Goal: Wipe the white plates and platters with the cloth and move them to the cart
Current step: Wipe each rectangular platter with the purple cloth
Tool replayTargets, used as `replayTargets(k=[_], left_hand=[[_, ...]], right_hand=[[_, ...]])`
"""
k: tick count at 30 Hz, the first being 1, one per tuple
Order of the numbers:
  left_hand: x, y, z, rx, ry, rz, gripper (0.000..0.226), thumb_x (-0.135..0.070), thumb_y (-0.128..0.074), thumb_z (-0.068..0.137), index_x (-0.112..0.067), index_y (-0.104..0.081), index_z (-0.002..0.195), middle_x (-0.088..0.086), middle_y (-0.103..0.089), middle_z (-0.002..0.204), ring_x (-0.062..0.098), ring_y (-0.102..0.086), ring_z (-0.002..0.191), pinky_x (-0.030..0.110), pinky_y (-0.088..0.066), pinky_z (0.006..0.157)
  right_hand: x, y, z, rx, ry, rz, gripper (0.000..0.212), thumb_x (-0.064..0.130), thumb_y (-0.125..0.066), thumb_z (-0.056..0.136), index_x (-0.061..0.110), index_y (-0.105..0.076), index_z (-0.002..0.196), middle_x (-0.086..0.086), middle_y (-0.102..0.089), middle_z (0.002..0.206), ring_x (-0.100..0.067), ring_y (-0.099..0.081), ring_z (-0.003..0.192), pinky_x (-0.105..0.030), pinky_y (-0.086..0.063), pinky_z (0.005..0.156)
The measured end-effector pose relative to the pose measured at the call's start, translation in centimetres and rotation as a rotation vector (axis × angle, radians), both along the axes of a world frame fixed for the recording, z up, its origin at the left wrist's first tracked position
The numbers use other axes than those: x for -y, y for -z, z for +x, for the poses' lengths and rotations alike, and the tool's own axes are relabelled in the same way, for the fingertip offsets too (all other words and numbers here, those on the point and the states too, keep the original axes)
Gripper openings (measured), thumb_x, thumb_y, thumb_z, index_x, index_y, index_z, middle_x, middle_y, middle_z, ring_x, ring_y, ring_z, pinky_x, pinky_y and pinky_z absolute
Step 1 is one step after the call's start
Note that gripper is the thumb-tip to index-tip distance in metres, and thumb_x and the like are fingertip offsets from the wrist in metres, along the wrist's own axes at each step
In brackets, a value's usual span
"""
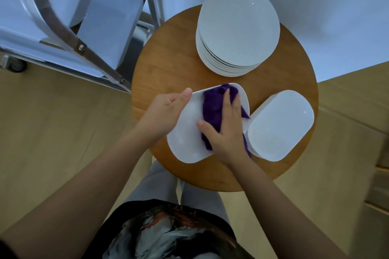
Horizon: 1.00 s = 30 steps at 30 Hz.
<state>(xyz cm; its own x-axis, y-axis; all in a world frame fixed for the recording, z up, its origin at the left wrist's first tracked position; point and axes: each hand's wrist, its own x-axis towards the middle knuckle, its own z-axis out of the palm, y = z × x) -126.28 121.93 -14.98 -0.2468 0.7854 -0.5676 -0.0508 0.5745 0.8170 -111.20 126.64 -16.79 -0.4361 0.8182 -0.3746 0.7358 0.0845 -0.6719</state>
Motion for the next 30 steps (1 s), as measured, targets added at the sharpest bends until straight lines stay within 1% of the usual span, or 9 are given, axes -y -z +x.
replayTargets(k=[4,8,10,13,16,19,21,24,30], left_hand=[[0.3,0.8,0.3,0.03,-0.174,-0.096,0.052,-0.044,-0.042,0.097,0.001,-0.065,0.086,0.018,-0.068,0.081,0.024,-0.065,0.076,0.028,-0.053,0.066],[-0.5,1.1,0.6,0.092,-0.328,-0.252,0.036,-0.045,-0.042,0.097,-0.018,-0.066,0.091,-0.001,-0.068,0.087,0.012,-0.062,0.087,0.021,-0.045,0.065],[-0.9,0.7,0.5,0.113,-0.38,-0.297,0.035,-0.048,-0.041,0.097,-0.021,-0.061,0.09,0.0,-0.066,0.092,0.015,-0.06,0.092,0.028,-0.048,0.076],[-0.9,-0.4,-0.3,0.354,-0.387,-0.232,0.056,-0.065,-0.035,0.09,-0.018,-0.064,0.095,0.006,-0.071,0.094,0.02,-0.067,0.089,0.034,-0.056,0.076],[0.0,-0.2,-0.9,0.472,-0.405,-0.1,0.071,-0.071,-0.028,0.087,-0.018,-0.063,0.118,0.004,-0.069,0.112,0.021,-0.064,0.105,0.036,-0.054,0.077],[1.5,2.2,-0.7,0.152,-0.509,-0.202,0.06,-0.062,-0.031,0.093,-0.024,-0.044,0.138,0.0,-0.05,0.139,0.02,-0.044,0.129,0.038,-0.037,0.101],[2.2,3.0,-0.6,0.47,-0.556,-0.206,0.063,-0.063,-0.026,0.093,-0.024,-0.045,0.138,0.005,-0.052,0.139,0.024,-0.046,0.129,0.048,-0.035,0.107],[2.5,3.0,-1.4,0.916,-0.649,-0.053,0.068,-0.068,-0.024,0.089,-0.024,-0.057,0.129,0.009,-0.061,0.128,0.028,-0.058,0.117,0.045,-0.049,0.095],[2.4,2.9,-2.6,1.039,-0.638,0.064,0.082,-0.018,-0.082,0.063,-0.014,-0.046,0.136,0.014,-0.059,0.13,0.031,-0.059,0.115,0.044,-0.055,0.085]], right_hand=[[2.6,-0.8,-0.7,-0.119,-0.34,-0.018,0.098,0.064,-0.058,0.072,0.03,-0.008,0.149,0.002,-0.006,0.158,-0.014,-0.006,0.144,-0.048,-0.02,0.115],[3.7,-0.9,-1.9,0.101,-0.463,0.052,0.108,0.05,-0.073,0.07,0.023,-0.005,0.15,-0.003,-0.007,0.158,-0.021,-0.009,0.144,-0.039,-0.018,0.114],[3.9,-1.6,-2.8,0.135,-0.381,0.202,0.091,0.025,-0.077,0.071,0.014,-0.026,0.146,-0.011,-0.033,0.149,-0.028,-0.037,0.132,-0.043,-0.038,0.105],[3.3,-3.0,-2.7,-0.191,-0.153,0.261,0.049,0.001,-0.074,0.071,0.008,-0.058,0.117,-0.009,-0.066,0.104,-0.021,-0.062,0.092,-0.038,-0.055,0.074],[1.2,-5.2,-1.3,-0.536,0.141,-0.043,0.046,0.012,-0.078,0.069,0.032,-0.055,0.104,0.014,-0.064,0.089,-0.007,-0.063,0.086,-0.022,-0.053,0.068],[-0.3,-6.3,-0.1,-0.835,0.357,-0.365,0.049,0.017,-0.078,0.061,0.034,-0.063,0.104,0.009,-0.067,0.096,-0.018,-0.065,0.097,-0.031,-0.056,0.069],[-0.4,-6.2,0.2,-0.968,0.456,-0.529,0.045,0.009,-0.074,0.064,0.031,-0.068,0.102,0.003,-0.07,0.098,-0.021,-0.067,0.096,-0.033,-0.057,0.069],[-0.2,-5.0,0.5,-0.991,0.682,-0.717,0.042,0.012,-0.071,0.068,0.02,-0.063,0.109,-0.003,-0.072,0.099,-0.023,-0.069,0.091,-0.033,-0.057,0.065],[0.7,-3.0,3.0,-0.844,0.828,-0.802,0.037,0.02,-0.064,0.07,0.018,-0.062,0.107,-0.002,-0.074,0.095,-0.019,-0.071,0.083,-0.031,-0.058,0.061]])
